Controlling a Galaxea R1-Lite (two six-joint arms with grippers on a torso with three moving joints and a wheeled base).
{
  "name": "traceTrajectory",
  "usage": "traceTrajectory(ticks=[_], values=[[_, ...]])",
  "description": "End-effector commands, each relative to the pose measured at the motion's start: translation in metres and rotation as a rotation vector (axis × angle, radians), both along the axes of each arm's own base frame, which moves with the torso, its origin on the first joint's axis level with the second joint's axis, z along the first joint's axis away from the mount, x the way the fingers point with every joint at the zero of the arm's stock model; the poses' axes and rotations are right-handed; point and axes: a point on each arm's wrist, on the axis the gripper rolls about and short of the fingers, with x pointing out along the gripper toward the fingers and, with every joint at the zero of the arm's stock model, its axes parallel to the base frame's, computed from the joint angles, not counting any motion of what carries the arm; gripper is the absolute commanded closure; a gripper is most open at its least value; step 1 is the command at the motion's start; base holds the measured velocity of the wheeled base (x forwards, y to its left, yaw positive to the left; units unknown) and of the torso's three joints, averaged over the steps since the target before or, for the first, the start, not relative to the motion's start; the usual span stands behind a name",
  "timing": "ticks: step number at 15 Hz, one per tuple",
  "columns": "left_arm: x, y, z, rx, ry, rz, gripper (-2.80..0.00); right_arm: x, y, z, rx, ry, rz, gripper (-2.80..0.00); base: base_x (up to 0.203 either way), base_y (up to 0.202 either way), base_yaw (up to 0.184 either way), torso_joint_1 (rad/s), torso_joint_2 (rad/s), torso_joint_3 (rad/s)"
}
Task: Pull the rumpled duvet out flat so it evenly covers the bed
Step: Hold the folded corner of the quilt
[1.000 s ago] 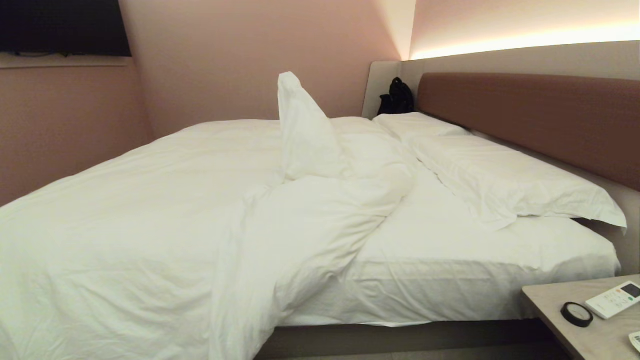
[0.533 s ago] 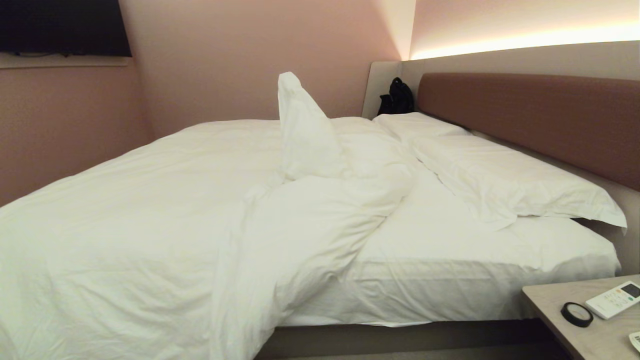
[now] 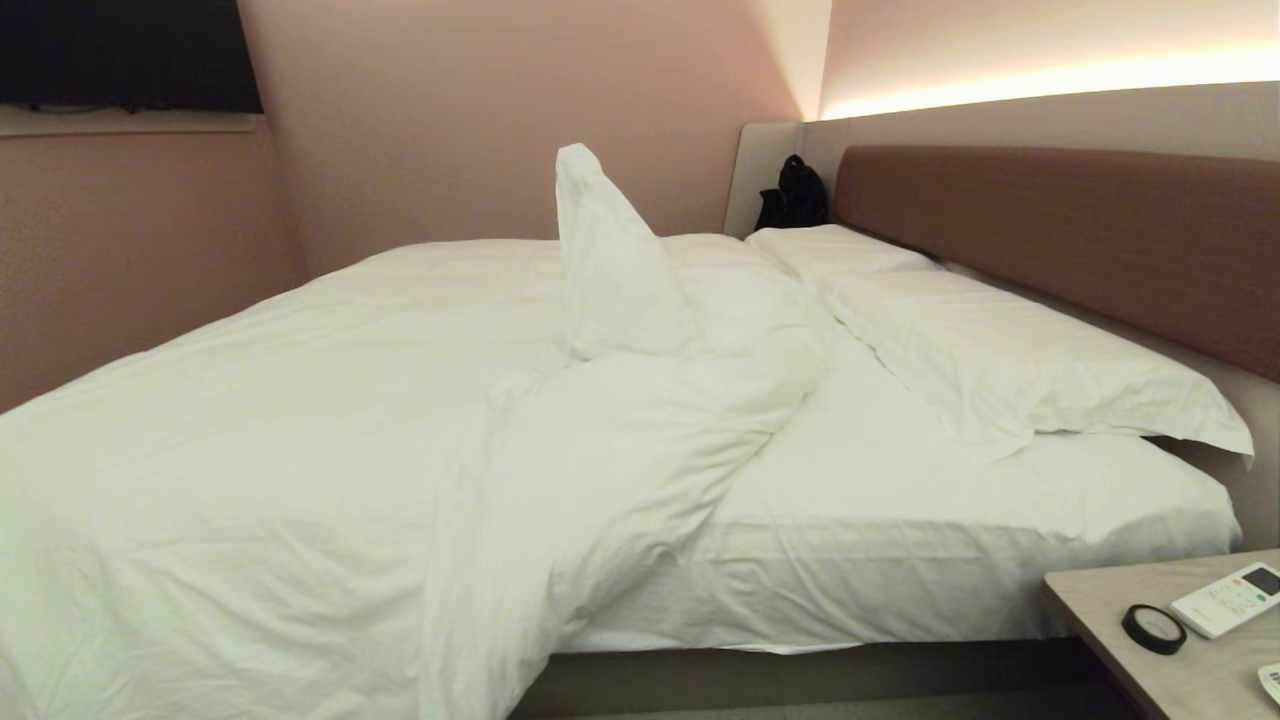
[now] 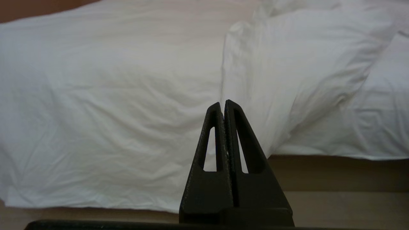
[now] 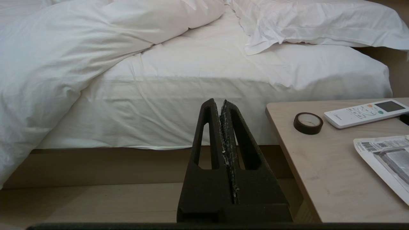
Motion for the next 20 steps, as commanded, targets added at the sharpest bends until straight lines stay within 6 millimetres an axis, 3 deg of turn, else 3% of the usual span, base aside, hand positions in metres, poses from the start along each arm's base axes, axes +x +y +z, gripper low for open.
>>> traceTrajectory(ticks=[1, 4, 6, 8, 11, 15, 20], values=[[-0.007, -0.001, 0.023, -0.002, -0.056, -0.023, 0.00, 0.000, 0.000, 0.000, 0.000, 0.001, 0.000, 0.00, 0.000, 0.000, 0.000, 0.000, 0.00, 0.000], [-0.003, -0.002, 0.068, -0.033, -0.039, -0.092, 0.00, 0.000, 0.000, 0.000, 0.000, 0.001, 0.000, 0.00, 0.000, 0.000, 0.000, 0.000, 0.00, 0.000], [0.016, -0.003, 0.098, -0.100, 0.022, -0.146, 0.00, 0.000, 0.000, 0.000, -0.001, 0.001, 0.000, 0.00, 0.000, 0.000, 0.000, 0.000, 0.00, 0.000], [0.045, -0.004, 0.127, -0.186, 0.077, -0.205, 0.00, 0.000, 0.000, 0.000, 0.000, 0.001, 0.000, 0.00, 0.000, 0.000, 0.000, 0.000, 0.00, 0.000], [0.108, -0.006, 0.155, -0.286, 0.170, -0.296, 0.00, 0.000, 0.000, 0.000, 0.000, 0.001, 0.000, 0.00, 0.000, 0.000, 0.000, 0.000, 0.00, 0.000], [0.221, -0.009, 0.147, -0.378, 0.319, -0.444, 0.00, 0.000, 0.000, 0.000, -0.001, 0.001, 0.000, 0.00, 0.000, 0.000, 0.000, 0.000, 0.00, 0.000], [0.344, -0.019, 0.098, -0.427, 0.434, -0.568, 0.00, 0.000, 0.000, 0.000, -0.001, 0.001, 0.000, 0.00, 0.000, 0.000, 0.000, 0.000, 0.00, 0.000]])
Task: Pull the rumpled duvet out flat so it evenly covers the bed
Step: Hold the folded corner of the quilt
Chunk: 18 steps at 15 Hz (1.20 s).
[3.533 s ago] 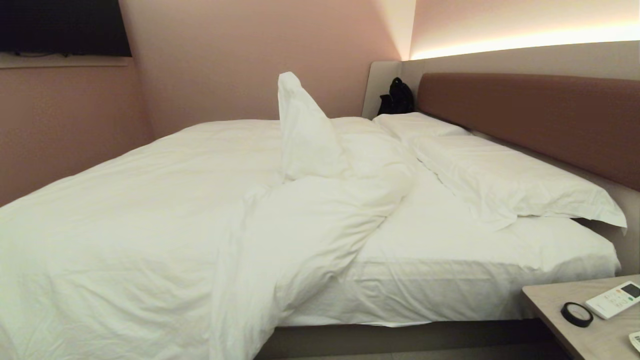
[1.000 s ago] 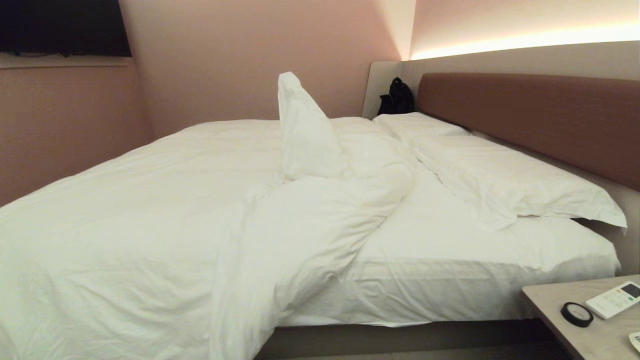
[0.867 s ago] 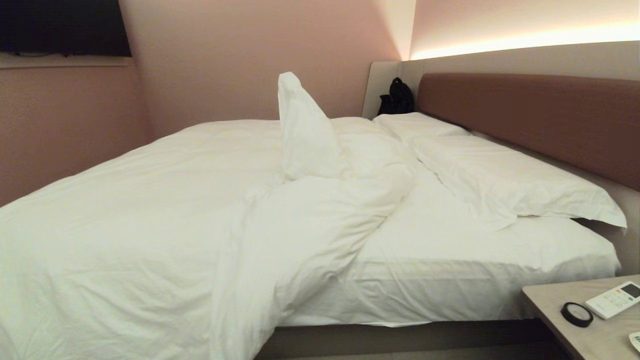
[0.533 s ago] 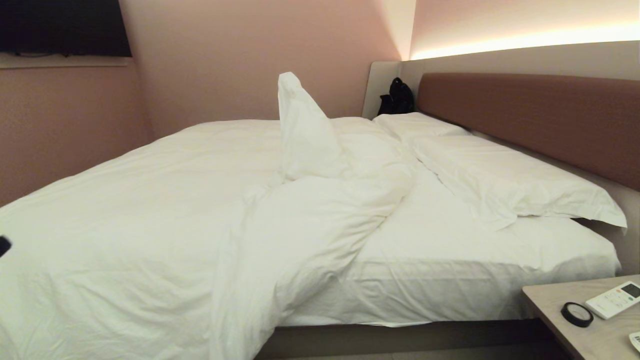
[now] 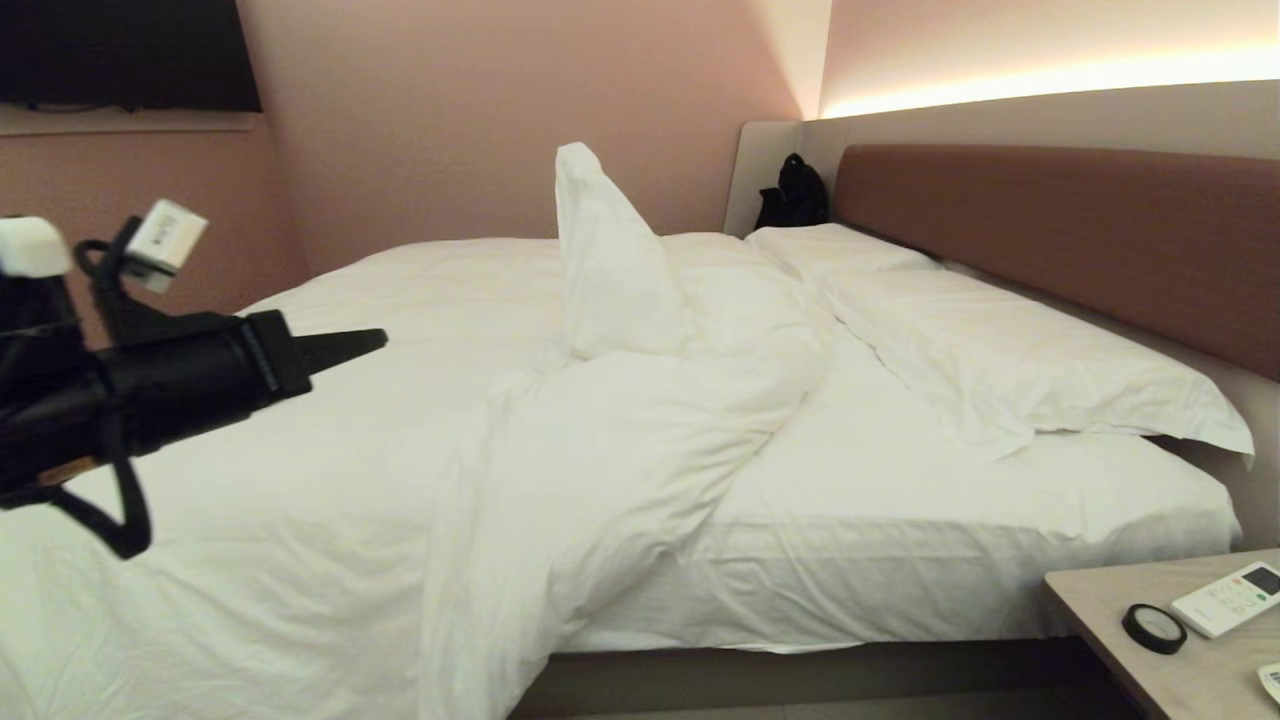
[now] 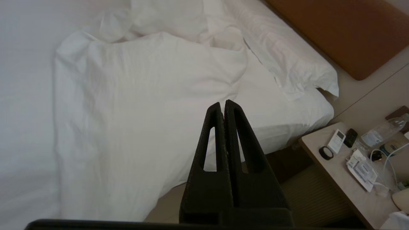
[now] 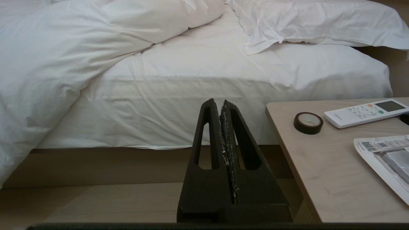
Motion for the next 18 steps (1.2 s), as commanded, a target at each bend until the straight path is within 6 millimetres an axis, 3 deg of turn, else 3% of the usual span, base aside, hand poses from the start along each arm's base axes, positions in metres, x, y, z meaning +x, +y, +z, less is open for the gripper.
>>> traceTrajectory(ticks=[1, 4, 8, 18], values=[[0.076, -0.007, -0.062, -0.003, 0.172, -0.035, 0.00, 0.000, 0.000, 0.000, 0.000, 0.001, 0.000, 0.00, 0.000, 0.000, 0.000, 0.000, 0.00, 0.000], [0.117, -0.018, -0.096, 0.019, 0.200, -0.078, 0.00, 0.000, 0.000, 0.000, 0.000, 0.000, 0.000, 0.00, 0.000, 0.000, 0.000, 0.000, 0.00, 0.000], [0.137, -0.027, -0.137, 0.118, 0.210, -0.127, 0.00, 0.000, 0.000, 0.000, 0.001, 0.001, -0.001, 0.00, 0.000, 0.000, 0.000, 0.000, 0.00, 0.000], [0.160, -0.028, -0.158, 0.201, 0.161, -0.130, 0.00, 0.000, 0.000, 0.000, 0.000, 0.001, 0.000, 0.00, 0.000, 0.000, 0.000, 0.000, 0.00, 0.000]])
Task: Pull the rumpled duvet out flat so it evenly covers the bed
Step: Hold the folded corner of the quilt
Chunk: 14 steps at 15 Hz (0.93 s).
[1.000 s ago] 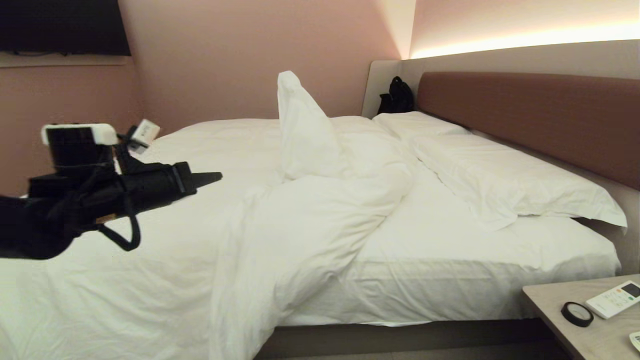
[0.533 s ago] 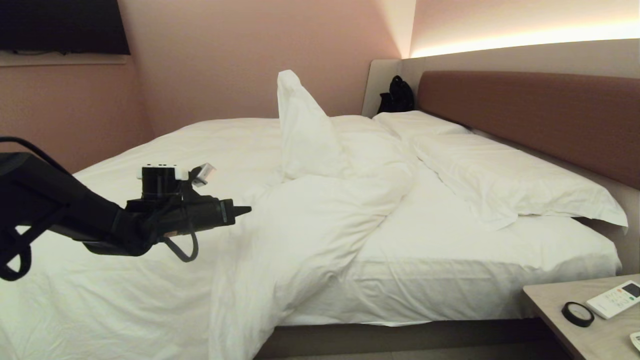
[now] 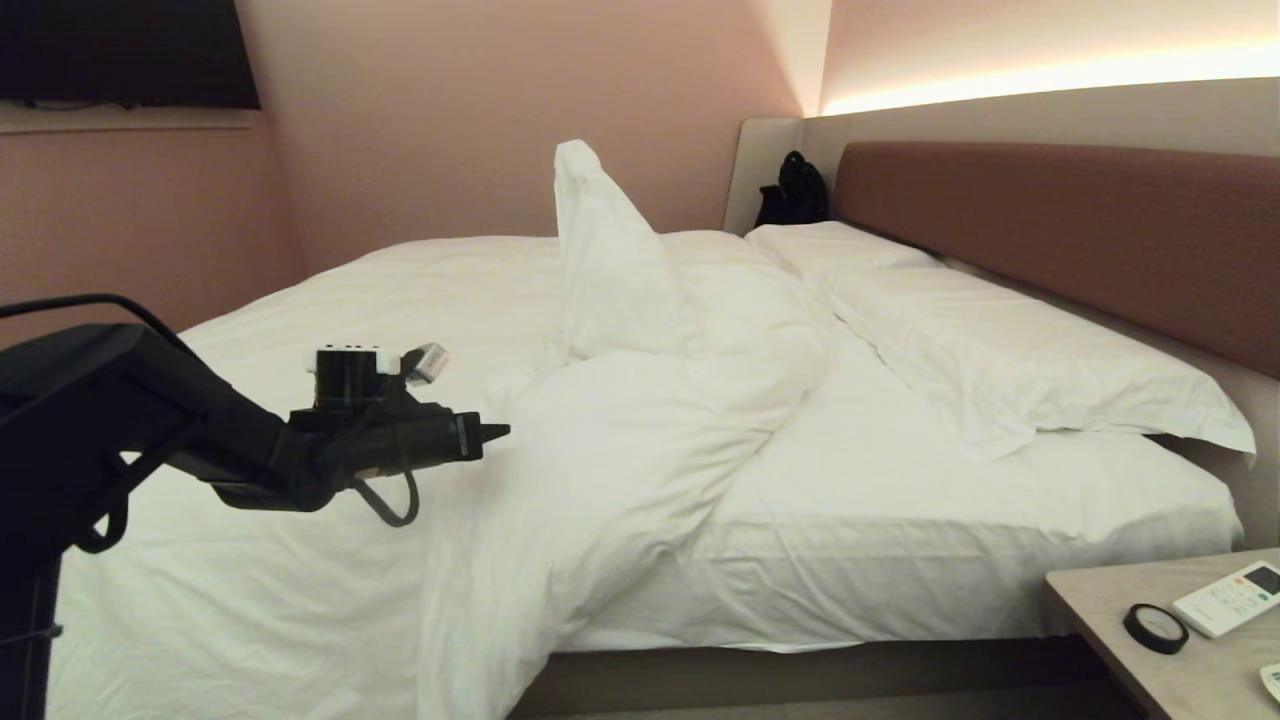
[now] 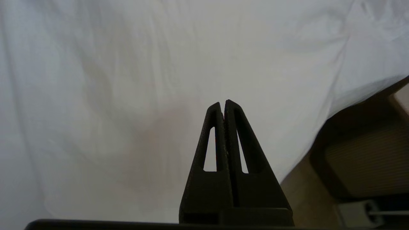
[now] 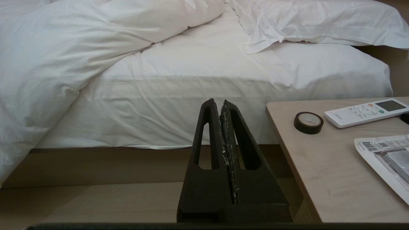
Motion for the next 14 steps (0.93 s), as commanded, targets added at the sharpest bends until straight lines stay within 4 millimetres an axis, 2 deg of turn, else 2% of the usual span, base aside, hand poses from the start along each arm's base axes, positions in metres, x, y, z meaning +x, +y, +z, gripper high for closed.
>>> traceTrajectory(ticks=[1, 3, 11, 12, 14], values=[[0.004, 0.000, -0.009, 0.045, -0.020, -0.007, 0.00, 0.000, 0.000, 0.000, -0.001, 0.001, 0.001, 0.00, 0.000, 0.000, 0.000, 0.000, 0.00, 0.000], [0.008, 0.001, -0.016, 0.090, -0.027, 0.028, 0.00, 0.000, 0.000, 0.000, 0.001, 0.001, 0.001, 0.00, 0.000, 0.000, 0.000, 0.000, 0.00, 0.000], [0.017, 0.001, -0.019, 0.108, -0.031, 0.074, 0.00, 0.000, 0.000, 0.000, -0.001, 0.001, 0.001, 0.00, 0.000, 0.000, 0.000, 0.000, 0.00, 0.000], [0.018, 0.001, -0.021, 0.106, -0.027, 0.084, -2.80, 0.000, 0.000, 0.000, 0.000, 0.001, 0.001, 0.00, 0.000, 0.000, 0.000, 0.000, 0.00, 0.000], [0.019, 0.002, -0.021, 0.102, -0.025, 0.091, -2.80, 0.000, 0.000, 0.000, -0.001, 0.001, 0.001, 0.00, 0.000, 0.000, 0.000, 0.000, 0.00, 0.000]])
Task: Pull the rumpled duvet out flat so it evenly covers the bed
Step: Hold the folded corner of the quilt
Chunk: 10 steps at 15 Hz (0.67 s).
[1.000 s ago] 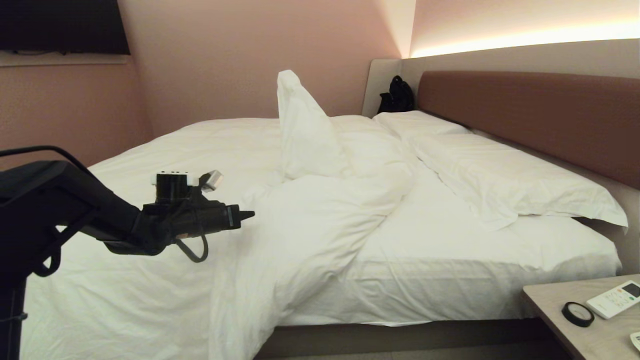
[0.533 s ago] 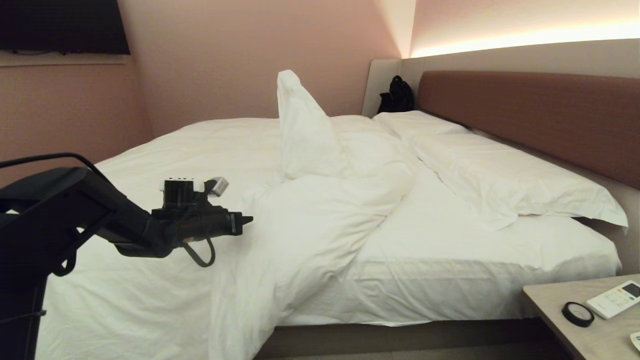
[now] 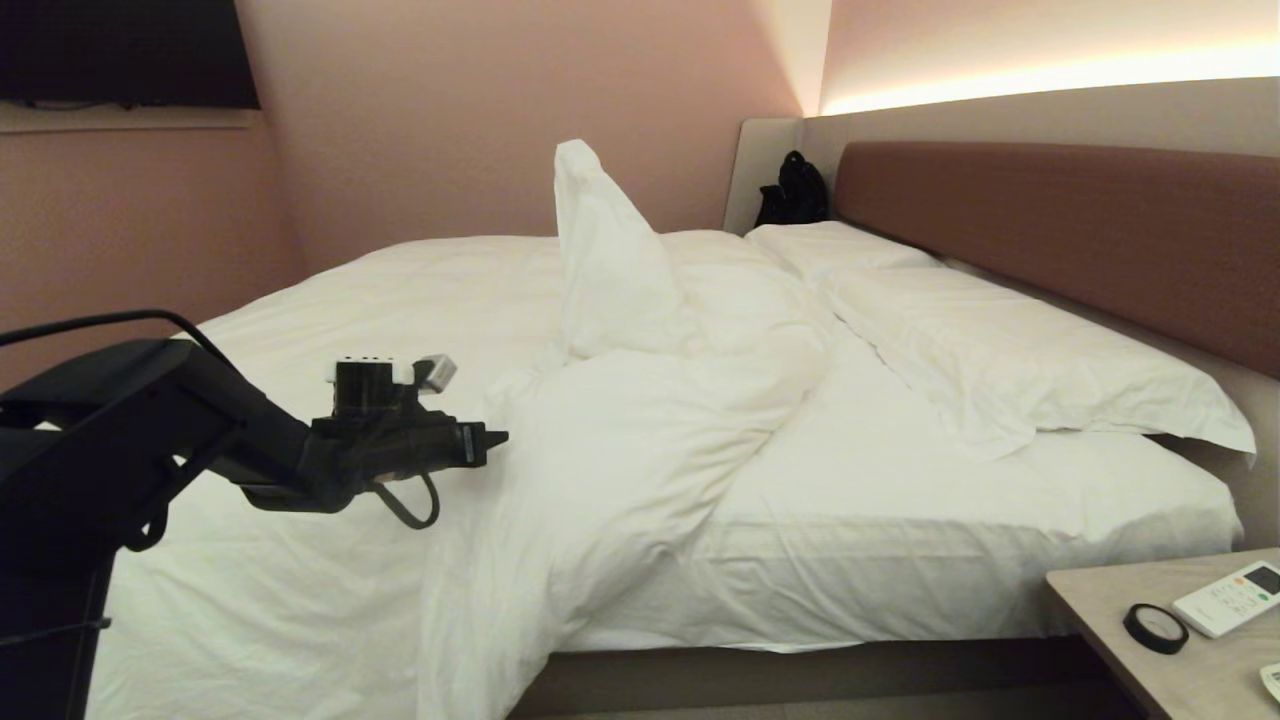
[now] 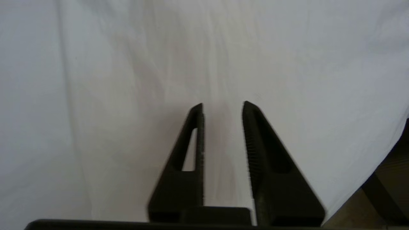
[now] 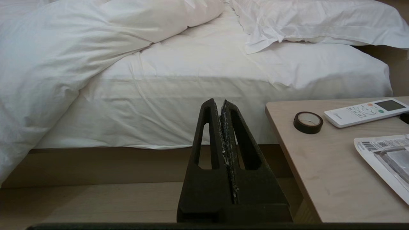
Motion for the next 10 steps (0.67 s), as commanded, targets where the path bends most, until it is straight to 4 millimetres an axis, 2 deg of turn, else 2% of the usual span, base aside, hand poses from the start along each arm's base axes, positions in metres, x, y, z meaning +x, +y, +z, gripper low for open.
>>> traceTrajectory(ticks=[1, 5, 10], values=[[0.001, 0.002, -0.001, -0.007, 0.002, 0.005, -2.80, 0.000, 0.000, 0.000, 0.000, 0.001, 0.000, 0.00, 0.000, 0.000, 0.000, 0.000, 0.00, 0.000], [0.007, 0.019, 0.003, -0.089, 0.036, 0.086, -2.80, 0.000, 0.000, 0.000, 0.000, 0.001, 0.000, 0.00, 0.000, 0.000, 0.000, 0.000, 0.00, 0.000], [0.011, 0.043, -0.012, -0.075, 0.067, 0.173, -2.80, 0.000, 0.000, 0.000, 0.000, 0.001, 0.000, 0.00, 0.000, 0.000, 0.000, 0.000, 0.00, 0.000]])
